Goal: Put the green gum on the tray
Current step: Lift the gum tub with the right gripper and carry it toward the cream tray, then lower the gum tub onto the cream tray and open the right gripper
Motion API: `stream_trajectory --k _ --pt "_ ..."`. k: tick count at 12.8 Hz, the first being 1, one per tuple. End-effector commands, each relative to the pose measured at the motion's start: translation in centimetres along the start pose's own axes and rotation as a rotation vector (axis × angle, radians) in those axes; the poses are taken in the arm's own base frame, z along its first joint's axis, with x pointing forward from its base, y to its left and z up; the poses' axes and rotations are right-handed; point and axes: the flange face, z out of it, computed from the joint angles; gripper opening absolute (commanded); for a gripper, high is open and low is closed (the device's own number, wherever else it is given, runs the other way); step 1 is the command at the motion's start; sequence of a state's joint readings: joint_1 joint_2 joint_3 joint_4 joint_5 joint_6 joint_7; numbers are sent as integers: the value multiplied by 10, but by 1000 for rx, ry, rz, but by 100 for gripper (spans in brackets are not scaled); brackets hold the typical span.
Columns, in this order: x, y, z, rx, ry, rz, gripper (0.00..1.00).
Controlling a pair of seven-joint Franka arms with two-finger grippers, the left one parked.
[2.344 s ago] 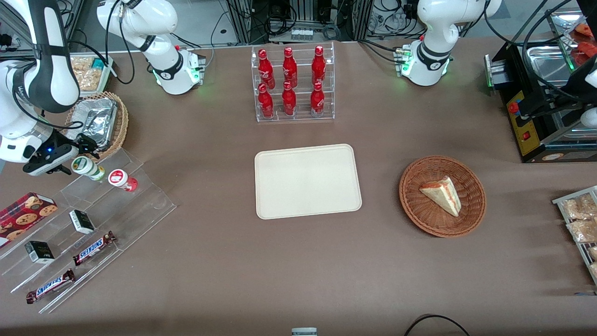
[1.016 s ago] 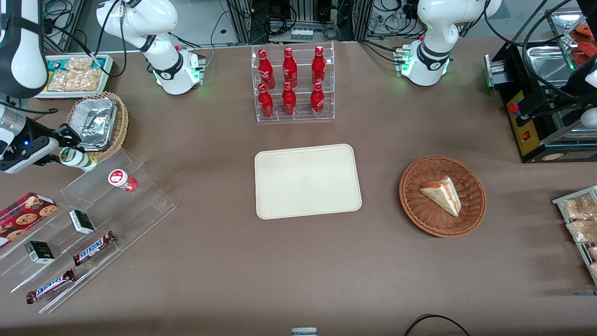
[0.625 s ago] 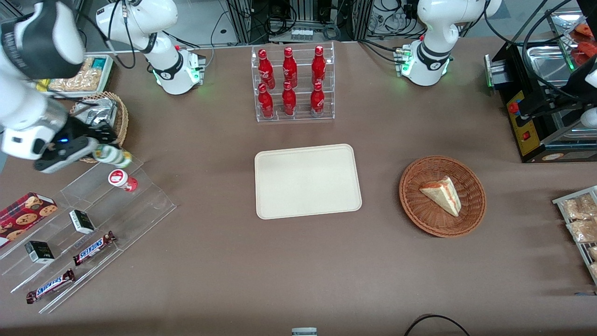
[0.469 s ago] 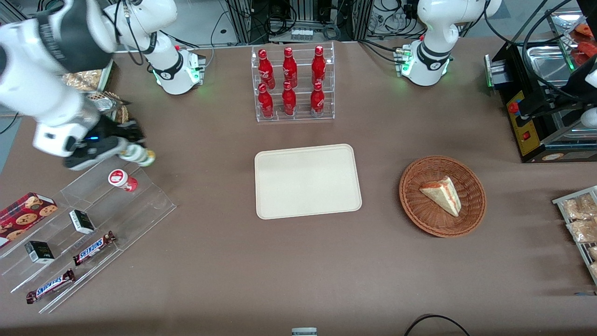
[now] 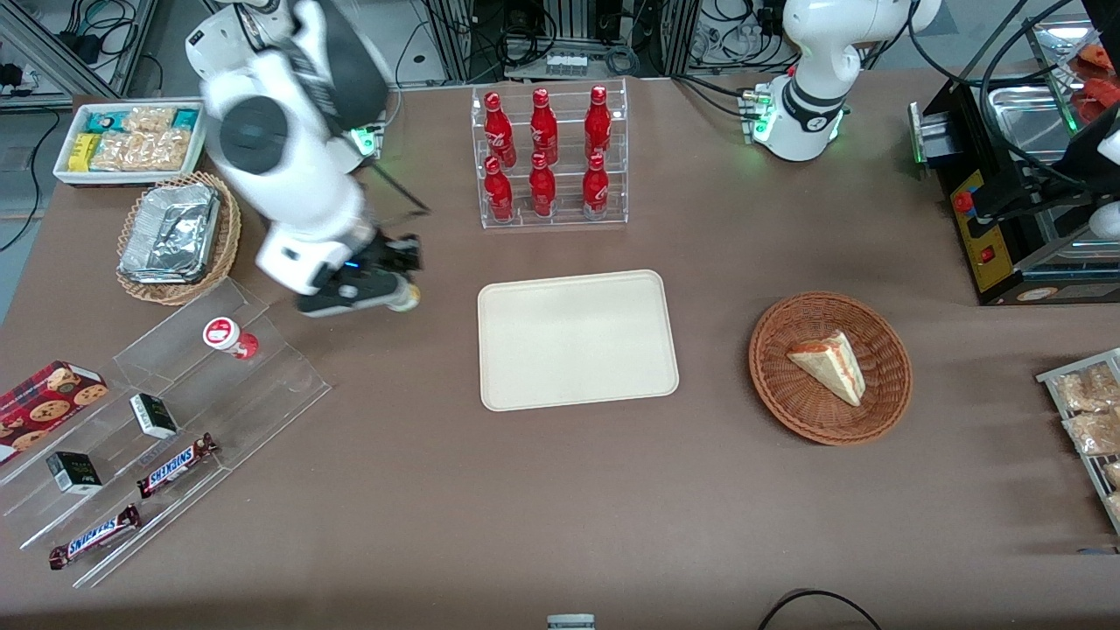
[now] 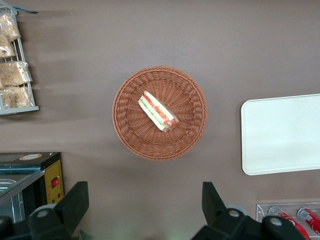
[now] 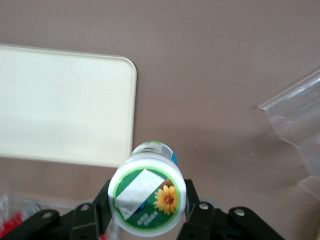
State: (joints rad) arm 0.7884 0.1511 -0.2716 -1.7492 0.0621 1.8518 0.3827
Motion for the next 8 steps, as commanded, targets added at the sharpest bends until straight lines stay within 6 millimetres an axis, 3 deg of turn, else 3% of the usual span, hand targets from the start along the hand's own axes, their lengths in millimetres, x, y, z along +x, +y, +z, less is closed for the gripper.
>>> stream_trajectory --k 1,3,8 --pt "20 -51 35 -7 38 89 0" --pt "16 -101 78 37 49 115 0" --pt "12 -180 153 55 101 185 0"
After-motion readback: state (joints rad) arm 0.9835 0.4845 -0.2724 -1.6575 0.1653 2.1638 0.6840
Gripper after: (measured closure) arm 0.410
